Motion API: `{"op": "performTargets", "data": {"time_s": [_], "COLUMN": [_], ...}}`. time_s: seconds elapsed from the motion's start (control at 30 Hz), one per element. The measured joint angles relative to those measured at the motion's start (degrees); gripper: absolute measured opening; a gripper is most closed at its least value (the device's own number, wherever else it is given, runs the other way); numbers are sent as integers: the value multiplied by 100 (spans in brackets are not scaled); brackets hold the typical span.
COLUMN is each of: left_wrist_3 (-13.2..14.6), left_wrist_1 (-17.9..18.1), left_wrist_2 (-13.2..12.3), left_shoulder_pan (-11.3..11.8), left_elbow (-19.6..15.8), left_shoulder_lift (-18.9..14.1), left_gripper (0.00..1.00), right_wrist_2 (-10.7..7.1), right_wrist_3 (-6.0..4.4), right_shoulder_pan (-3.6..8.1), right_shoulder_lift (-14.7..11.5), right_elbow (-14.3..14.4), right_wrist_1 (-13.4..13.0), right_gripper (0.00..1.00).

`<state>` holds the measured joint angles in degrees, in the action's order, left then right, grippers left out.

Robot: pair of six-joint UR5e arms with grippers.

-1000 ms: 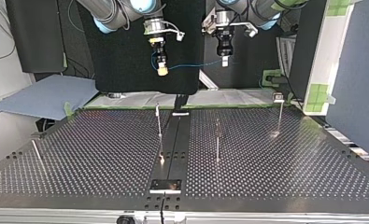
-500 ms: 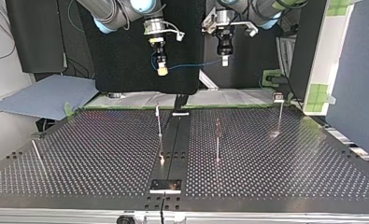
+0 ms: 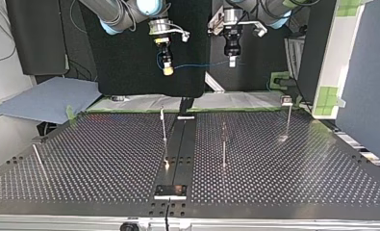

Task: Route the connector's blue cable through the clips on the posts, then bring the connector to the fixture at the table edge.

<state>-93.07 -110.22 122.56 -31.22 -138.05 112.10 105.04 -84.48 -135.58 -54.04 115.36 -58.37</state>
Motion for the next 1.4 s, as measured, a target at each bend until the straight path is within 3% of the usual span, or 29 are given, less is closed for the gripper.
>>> {"op": "performTargets", "data": {"time_s": [1.07, 1.2, 1.4], "left_wrist_3": [0, 16, 0], "left_wrist_1": [0, 15, 134], "left_wrist_2": [0, -16, -212], "left_shoulder_pan": [0, -15, -216], "left_elbow": [0, 9, 108], "left_shoulder_lift": [-1, 14, 140], "left_gripper": [2, 2, 2], "right_wrist_2": [1, 124, 440], "right_wrist_3": [-1, -38, -142], "right_shoulder_pan": [1, 88, 99], "right_shoulder_lift": [3, -31, -316], "right_elbow": [-1, -125, -436], "right_wrist_1": [1, 82, 322], "right_gripper": [0, 0, 0]}}
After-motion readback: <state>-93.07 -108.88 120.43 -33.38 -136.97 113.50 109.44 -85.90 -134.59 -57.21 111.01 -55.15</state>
